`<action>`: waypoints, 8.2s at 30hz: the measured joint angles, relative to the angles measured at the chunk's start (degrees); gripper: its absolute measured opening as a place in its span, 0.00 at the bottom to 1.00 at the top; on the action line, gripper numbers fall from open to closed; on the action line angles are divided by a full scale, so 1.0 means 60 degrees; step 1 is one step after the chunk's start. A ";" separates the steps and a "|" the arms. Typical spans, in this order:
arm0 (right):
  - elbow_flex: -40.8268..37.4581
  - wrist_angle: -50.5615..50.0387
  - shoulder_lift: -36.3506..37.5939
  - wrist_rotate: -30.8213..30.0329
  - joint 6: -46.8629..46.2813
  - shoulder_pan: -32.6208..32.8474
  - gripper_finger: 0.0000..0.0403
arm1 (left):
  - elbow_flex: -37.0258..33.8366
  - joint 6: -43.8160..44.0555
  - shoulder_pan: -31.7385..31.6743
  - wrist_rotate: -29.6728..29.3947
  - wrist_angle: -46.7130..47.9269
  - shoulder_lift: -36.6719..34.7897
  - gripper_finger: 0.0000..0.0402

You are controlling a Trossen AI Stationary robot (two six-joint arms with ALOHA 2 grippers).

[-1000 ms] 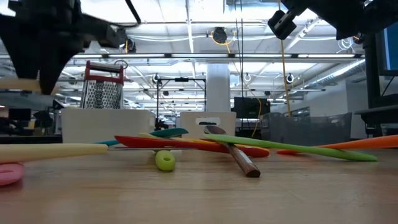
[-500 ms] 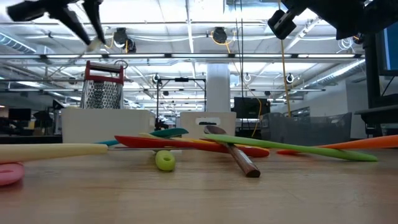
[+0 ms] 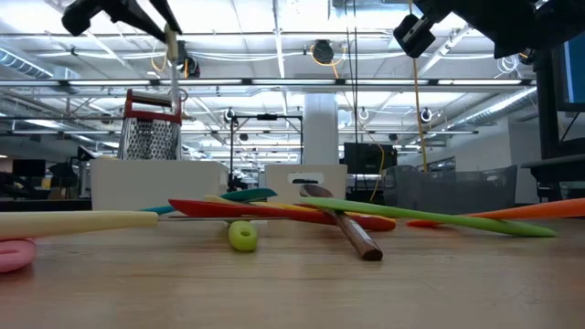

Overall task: Pick & Place Kitchen Items
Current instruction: Put the yellow knife into the left white bin

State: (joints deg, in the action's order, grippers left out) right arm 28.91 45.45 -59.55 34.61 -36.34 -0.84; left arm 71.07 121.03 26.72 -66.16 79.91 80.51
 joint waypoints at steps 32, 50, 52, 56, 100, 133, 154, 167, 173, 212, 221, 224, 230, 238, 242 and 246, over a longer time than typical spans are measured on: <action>0.4612 -0.4830 -0.1861 -0.2343 0.5536 0.0026 0.30 | 0.0000 -0.0974 0.0018 -0.3991 -0.2321 -0.0004 0.18; 0.6125 -0.4995 -0.4702 -0.5513 0.5989 0.0168 0.63 | 0.0000 -0.3063 -0.0018 -0.3988 -0.4784 -0.0004 0.17; 0.6242 -0.4981 -0.4842 -0.5882 0.5998 0.0168 0.64 | 0.0000 -0.3378 -0.0057 -0.3982 -0.5082 -0.0004 0.16; 0.6462 -0.4976 -0.5094 -0.6050 0.5996 0.0157 0.65 | 0.0000 -0.3858 -0.0167 -0.3975 -0.5570 -0.0004 0.18; 0.6816 -0.4657 -0.5886 -0.6802 0.5566 0.0059 0.02 | 0.0000 -0.8052 -0.0452 -0.3538 -0.9668 -0.0004 0.20; 0.6787 -0.5439 -0.5890 -0.6732 0.5595 -0.0098 0.00 | 0.0000 -1.2408 -0.1078 0.0949 -0.9285 -0.1590 0.29; 0.6798 -0.6164 -0.5901 -0.7147 0.5778 -0.0178 0.00 | 0.0004 -1.5392 -0.1049 0.1349 -0.9140 -0.2843 0.68; 0.6805 -0.6475 -0.5890 -0.8137 0.7203 -0.0135 0.00 | 0.0004 -1.5974 -0.1091 0.2157 -0.9079 -0.3495 0.68; 0.6808 -0.6157 -0.5887 -0.9585 0.9953 0.0235 0.00 | 0.0004 -1.5535 -0.1392 0.3128 -0.9071 -0.3330 0.68; 0.6816 -0.2845 -0.5875 -1.2977 1.9218 0.1468 0.00 | 0.0000 -1.0950 -0.5431 1.4660 -0.6652 -0.1791 0.68; 0.6816 -0.2900 -0.5875 -1.3304 1.9150 0.1468 0.00 | 0.0000 -1.0899 -0.5657 1.5829 -0.6653 -0.1574 0.42; 0.6816 -0.2918 -0.5875 -1.3274 1.9125 0.1468 0.00 | 0.0000 -1.0893 -0.5814 1.5978 -0.6655 -0.1650 0.25; 0.6816 -0.2862 -0.5875 -1.3268 1.9100 0.1475 0.00 | 0.0004 -1.0917 -0.6079 1.6707 -0.6880 -0.1679 0.11; 0.6816 -0.2950 -0.5881 -1.3250 1.8311 0.1468 0.02 | 0.0004 -1.1408 -0.6164 1.6551 -0.6557 -0.1676 0.10; 0.6812 -0.2980 -0.5890 -1.3231 1.7838 0.1468 0.08 | 0.0004 -1.1784 -0.6157 1.6382 -0.5813 -0.1676 0.08; 0.6798 -0.3106 -0.5908 -1.3223 1.7413 0.1463 0.15 | 0.0018 -1.2164 -0.6153 1.6143 -0.5007 -0.1679 0.07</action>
State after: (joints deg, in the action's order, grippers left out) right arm 69.69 26.81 -95.00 -44.73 68.14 7.94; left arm 71.18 48.05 -10.20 30.70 49.86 70.43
